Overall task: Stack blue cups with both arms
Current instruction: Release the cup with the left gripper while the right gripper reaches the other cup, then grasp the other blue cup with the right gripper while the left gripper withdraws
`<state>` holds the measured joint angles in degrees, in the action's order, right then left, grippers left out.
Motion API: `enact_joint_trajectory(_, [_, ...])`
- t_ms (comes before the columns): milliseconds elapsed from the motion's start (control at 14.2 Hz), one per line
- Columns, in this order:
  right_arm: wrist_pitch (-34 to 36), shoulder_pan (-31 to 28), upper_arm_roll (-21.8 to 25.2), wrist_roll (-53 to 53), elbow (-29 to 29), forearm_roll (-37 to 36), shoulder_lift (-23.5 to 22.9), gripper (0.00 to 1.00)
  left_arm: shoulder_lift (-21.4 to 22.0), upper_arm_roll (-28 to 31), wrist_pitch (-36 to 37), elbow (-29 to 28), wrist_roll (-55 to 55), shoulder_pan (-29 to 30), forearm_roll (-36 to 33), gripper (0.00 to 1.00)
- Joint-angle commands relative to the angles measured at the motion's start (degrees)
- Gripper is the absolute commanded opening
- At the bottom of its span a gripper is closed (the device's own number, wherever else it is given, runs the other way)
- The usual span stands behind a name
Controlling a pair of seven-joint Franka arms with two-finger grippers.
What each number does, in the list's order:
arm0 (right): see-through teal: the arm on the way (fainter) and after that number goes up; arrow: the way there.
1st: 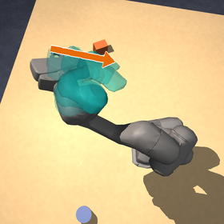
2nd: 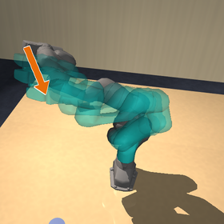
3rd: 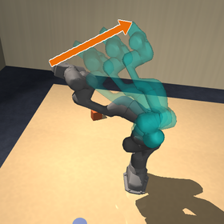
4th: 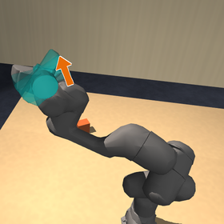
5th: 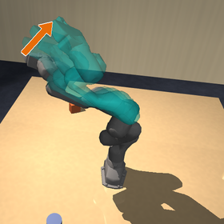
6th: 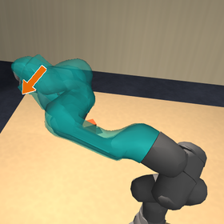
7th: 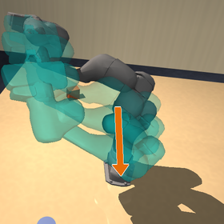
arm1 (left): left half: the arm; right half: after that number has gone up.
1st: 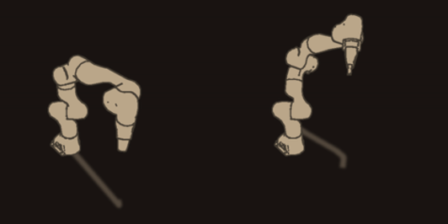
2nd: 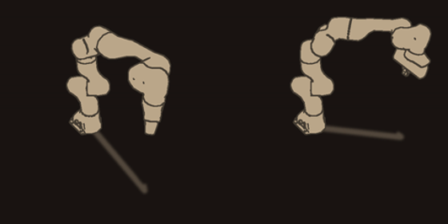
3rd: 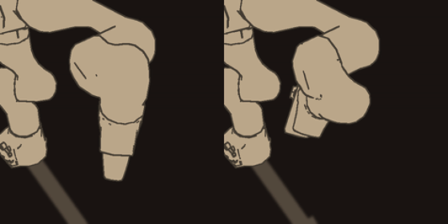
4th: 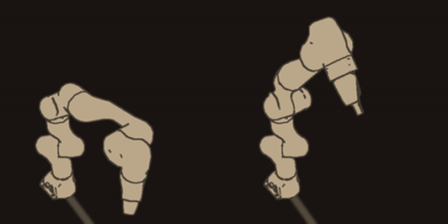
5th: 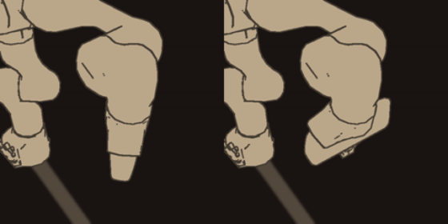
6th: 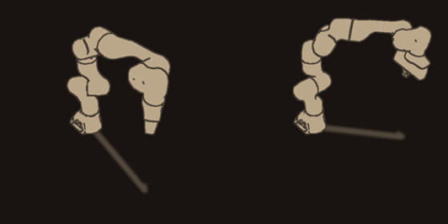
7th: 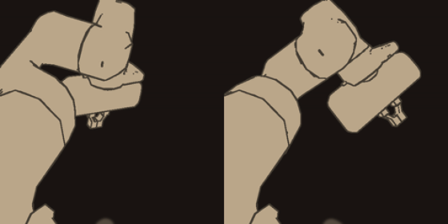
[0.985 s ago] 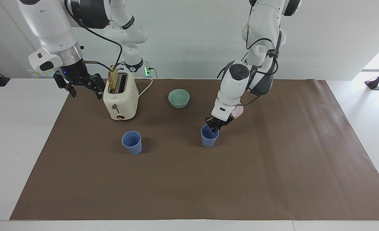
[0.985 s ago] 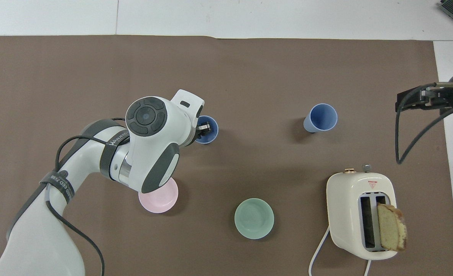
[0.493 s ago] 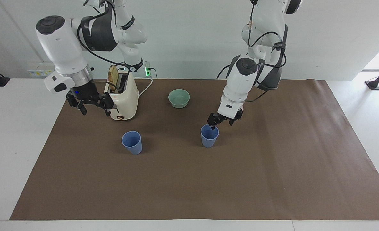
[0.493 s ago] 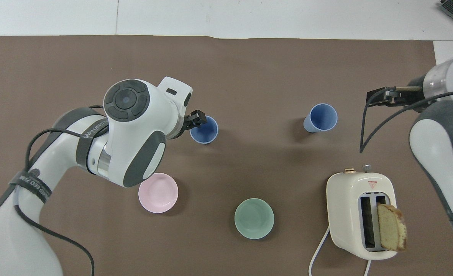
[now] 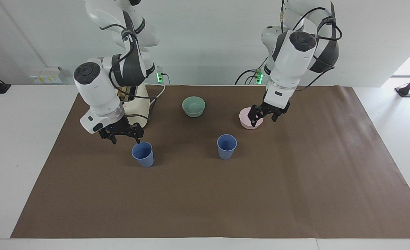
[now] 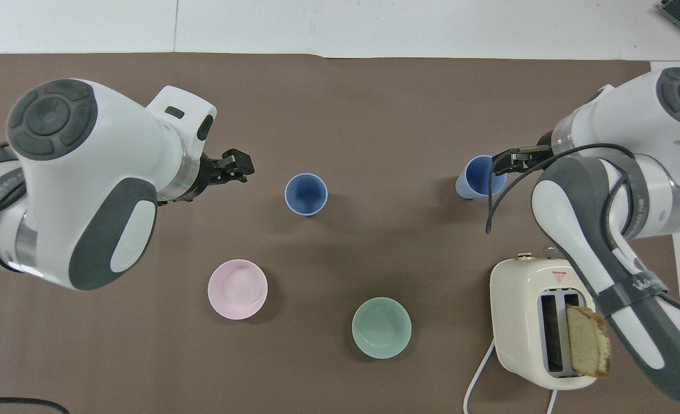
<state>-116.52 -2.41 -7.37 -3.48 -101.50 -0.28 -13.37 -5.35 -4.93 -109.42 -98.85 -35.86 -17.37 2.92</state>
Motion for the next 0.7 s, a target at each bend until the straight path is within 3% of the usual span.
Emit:
enact_joint_trajectory(0, [-2.48,-0.75,-0.01,2.69,-3.0,1.33,1.06,1.0,2.44,-0.43,2.88,-0.46,3.95,2.6,-2.73,1.0])
enact_joint_trajectory(633, [-10.57,-0.58,-0.01,5.76,-3.35,1.24,-6.14,1.0,7.1,-0.43,9.04,-0.29,26.61,14.02,-2.74,1.0])
